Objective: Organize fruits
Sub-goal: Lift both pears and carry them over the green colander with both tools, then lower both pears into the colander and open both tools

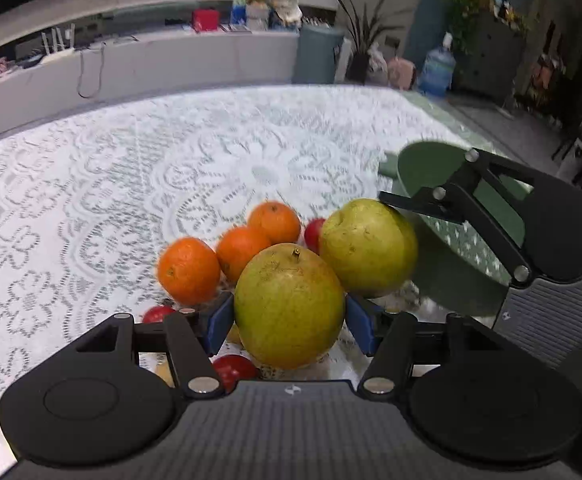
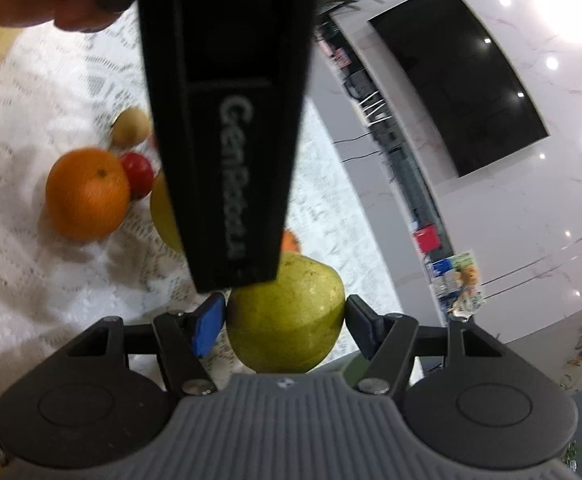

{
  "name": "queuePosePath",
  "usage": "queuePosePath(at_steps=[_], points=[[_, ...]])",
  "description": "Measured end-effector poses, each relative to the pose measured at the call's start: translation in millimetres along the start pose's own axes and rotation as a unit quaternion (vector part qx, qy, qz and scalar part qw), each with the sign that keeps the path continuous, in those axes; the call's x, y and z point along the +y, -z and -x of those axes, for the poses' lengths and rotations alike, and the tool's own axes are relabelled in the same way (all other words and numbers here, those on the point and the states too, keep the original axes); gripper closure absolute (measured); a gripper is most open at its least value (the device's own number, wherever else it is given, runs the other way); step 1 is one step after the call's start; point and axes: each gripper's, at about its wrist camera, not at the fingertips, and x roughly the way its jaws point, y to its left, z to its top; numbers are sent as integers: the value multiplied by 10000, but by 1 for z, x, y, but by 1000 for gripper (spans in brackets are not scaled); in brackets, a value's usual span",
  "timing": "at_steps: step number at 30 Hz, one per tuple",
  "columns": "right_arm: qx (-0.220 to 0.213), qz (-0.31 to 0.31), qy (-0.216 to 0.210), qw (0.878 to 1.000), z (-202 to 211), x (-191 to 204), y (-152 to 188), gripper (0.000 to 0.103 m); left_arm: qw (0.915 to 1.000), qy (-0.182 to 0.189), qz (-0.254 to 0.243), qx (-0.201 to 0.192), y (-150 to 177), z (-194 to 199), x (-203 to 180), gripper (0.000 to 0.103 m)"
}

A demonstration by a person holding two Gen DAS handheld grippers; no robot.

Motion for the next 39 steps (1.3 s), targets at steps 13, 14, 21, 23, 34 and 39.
queuePosePath(at_steps=[13, 14, 21, 23, 34, 39], points=[[-371, -1996, 119, 9791, 55, -61, 2, 40, 9981, -145, 160, -583, -21, 51, -12, 34], [-353, -2180, 104, 9753, 58, -67, 5, 40, 9980, -139, 184, -591, -24, 54, -14, 34], [159, -3219, 212, 9464, 74, -110, 33, 40, 9979, 86, 94, -632, -46, 71, -40, 34], [345, -3537, 108, 9347, 75, -125, 47, 40, 9980, 247, 96, -566, -55, 72, -48, 34], [1104, -4763, -909, 8676, 40, -151, 112, 40, 9949, 940, -240, 265, -85, 14, -97, 34], [1482, -4743, -1070, 8612, 19, -149, 121, 40, 9926, 880, -476, 687, -90, -17, -111, 34]])
